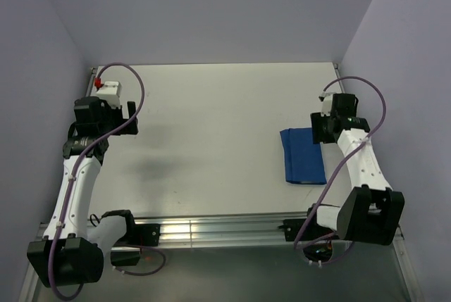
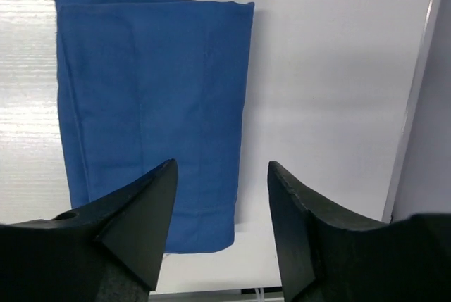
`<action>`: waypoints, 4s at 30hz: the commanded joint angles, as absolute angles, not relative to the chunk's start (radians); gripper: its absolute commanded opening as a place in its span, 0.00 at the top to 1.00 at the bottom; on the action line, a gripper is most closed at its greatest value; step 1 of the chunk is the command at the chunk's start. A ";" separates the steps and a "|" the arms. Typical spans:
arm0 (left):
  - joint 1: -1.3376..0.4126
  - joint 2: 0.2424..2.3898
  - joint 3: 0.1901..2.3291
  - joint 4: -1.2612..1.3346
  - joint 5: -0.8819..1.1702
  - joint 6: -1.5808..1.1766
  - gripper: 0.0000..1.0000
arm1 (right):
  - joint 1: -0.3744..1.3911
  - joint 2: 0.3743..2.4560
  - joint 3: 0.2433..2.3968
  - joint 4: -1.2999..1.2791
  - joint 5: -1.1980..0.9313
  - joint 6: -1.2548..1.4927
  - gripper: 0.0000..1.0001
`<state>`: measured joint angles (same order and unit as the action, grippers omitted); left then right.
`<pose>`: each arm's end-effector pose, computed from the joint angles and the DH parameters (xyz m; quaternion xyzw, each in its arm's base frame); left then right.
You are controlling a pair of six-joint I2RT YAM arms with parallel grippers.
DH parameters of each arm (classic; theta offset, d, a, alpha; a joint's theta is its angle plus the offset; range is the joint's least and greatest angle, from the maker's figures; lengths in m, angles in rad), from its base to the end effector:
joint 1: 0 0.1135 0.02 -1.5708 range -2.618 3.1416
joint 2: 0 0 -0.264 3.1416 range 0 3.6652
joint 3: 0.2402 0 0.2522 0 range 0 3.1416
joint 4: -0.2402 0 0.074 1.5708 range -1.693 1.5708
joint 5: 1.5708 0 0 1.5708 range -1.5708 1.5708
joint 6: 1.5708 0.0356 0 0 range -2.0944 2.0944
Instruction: Open and lay out the surgical kit
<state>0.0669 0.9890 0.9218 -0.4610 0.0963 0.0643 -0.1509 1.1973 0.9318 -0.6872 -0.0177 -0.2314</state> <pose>0.2176 0.0111 0.3223 0.0229 0.8662 -0.0090 0.4991 0.2367 -0.0354 0.2636 -0.0410 0.9517 -0.0495 0.3002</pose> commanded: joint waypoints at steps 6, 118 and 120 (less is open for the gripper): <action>0.067 1.023 0.969 -0.442 0.176 0.069 0.01 | -0.238 1.368 1.038 -0.824 -0.161 -0.298 0.44; 0.195 1.123 0.945 -0.394 0.239 -0.305 0.01 | 0.839 2.086 2.060 -0.943 0.233 0.494 0.47; 0.231 1.121 0.948 -0.402 0.262 -0.319 0.01 | 0.862 2.105 2.063 -0.950 0.245 0.500 0.47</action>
